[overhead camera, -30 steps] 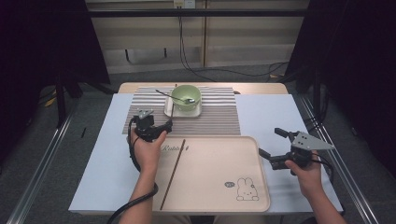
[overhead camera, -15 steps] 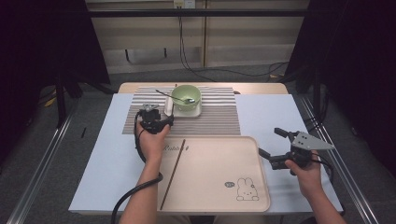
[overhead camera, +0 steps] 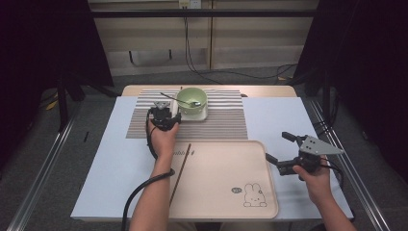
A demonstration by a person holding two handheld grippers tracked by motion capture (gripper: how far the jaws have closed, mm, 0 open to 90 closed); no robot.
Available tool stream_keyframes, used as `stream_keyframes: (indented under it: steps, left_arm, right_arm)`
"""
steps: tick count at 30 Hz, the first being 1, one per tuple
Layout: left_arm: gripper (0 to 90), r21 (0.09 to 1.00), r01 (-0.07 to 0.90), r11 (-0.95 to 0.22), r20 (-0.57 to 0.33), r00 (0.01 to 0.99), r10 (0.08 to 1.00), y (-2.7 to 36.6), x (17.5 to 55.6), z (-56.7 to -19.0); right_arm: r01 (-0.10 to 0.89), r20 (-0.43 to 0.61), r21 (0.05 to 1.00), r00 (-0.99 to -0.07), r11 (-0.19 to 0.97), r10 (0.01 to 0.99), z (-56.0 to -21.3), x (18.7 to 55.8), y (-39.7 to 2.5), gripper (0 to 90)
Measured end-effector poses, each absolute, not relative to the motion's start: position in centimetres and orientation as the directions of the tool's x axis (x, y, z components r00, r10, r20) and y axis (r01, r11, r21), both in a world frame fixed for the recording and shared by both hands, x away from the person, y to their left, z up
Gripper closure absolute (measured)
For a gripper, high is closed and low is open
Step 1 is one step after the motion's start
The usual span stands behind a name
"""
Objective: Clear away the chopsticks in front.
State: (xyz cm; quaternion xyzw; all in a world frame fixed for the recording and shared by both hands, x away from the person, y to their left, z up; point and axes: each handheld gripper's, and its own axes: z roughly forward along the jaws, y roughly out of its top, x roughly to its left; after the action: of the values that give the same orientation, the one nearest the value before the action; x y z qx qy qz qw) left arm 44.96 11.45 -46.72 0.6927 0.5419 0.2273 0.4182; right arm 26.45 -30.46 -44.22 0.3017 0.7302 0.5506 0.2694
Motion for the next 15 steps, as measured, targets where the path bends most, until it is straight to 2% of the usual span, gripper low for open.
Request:
stream_keyframes:
  steps: [5, 15]
  left_arm:
    - [64.2, 0.818, 0.568, -0.087, -0.095, 0.283, 0.955, 11.1, 45.7, -47.2]
    - [69.4, 0.809, 0.584, -0.067, -0.112, 0.264, 0.958, 11.4, 46.8, -47.8]
  right_arm:
    - [0.139, -0.065, 0.968, -0.667, 0.21, 0.742, -44.2, 26.4, -30.4, 1.4]
    - [0.14, -0.066, 0.967, -0.671, 0.214, 0.739, -44.2, 26.4, -30.5, 1.4]
